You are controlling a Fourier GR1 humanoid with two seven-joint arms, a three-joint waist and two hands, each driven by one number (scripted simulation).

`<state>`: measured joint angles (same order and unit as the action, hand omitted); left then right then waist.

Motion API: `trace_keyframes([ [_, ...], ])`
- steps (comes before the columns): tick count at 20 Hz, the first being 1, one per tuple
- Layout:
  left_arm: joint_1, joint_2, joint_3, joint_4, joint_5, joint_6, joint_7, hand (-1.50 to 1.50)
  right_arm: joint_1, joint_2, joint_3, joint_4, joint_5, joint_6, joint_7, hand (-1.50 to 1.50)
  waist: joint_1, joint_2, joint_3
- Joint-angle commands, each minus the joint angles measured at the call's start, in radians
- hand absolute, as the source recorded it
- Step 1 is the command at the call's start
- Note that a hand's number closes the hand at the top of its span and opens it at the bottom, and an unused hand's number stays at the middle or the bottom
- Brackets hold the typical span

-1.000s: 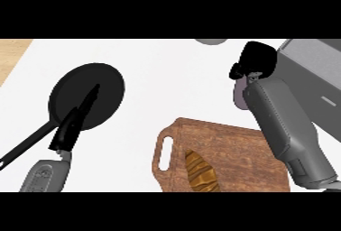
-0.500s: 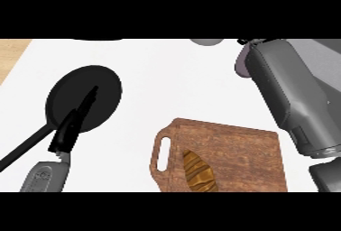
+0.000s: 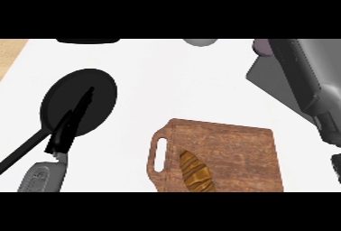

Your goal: Pick the eggplant from the cutting board and place it in the cardboard box

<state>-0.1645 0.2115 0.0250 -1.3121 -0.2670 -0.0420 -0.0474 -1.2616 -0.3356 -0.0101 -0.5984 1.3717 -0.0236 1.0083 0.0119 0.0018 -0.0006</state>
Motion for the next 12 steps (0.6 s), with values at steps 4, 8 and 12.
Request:
trace_keyframes([
  [4, 0.023, 0.049, 0.041, -0.034, 0.043, -0.060, 0.008, 0.00, 0.059, -0.106, -0.053, -0.105, -0.018, 0.055, 0.031, 1.50, -0.016, -0.008, 0.001],
  [8, 0.015, 0.002, 0.026, 0.045, 0.002, 0.000, -0.048, 0.00, 0.130, -0.190, -0.101, -0.090, -0.057, 0.059, -0.053, 1.50, -0.020, -0.002, 0.000],
  [12, -0.072, -0.012, 0.012, 0.034, -0.021, 0.010, 0.029, 0.00, 0.183, -0.200, -0.130, -0.036, -0.069, 0.031, -0.064, 1.50, -0.013, 0.001, 0.000],
])
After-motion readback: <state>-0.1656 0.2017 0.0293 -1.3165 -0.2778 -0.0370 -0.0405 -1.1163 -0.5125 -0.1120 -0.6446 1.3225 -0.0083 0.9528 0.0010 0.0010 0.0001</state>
